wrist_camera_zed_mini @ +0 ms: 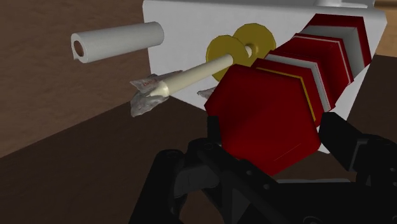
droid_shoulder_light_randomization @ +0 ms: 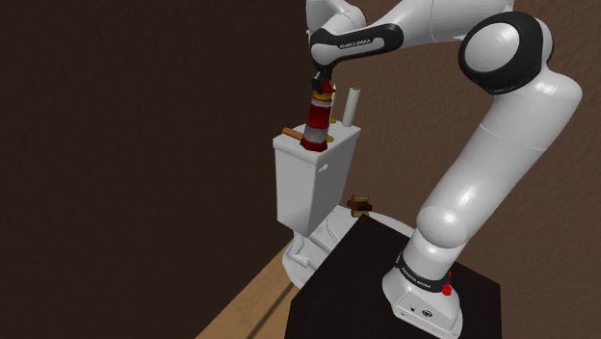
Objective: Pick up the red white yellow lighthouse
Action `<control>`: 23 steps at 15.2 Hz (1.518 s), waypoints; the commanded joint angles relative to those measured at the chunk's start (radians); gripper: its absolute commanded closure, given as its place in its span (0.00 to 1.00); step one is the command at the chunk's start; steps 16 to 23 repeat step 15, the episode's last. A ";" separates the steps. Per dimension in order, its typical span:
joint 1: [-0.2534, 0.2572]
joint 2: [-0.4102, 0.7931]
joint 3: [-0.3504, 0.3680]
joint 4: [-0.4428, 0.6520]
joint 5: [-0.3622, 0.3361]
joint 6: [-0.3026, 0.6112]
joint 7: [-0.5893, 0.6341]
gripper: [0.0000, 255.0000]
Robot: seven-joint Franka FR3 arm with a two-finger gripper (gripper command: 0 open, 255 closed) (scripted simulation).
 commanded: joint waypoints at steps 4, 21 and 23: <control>0.002 0.002 0.002 0.062 0.015 -0.050 -0.034 1.00; 0.007 0.021 0.007 0.199 0.039 -0.153 -0.097 1.00; 0.007 0.021 0.007 0.199 0.039 -0.153 -0.097 1.00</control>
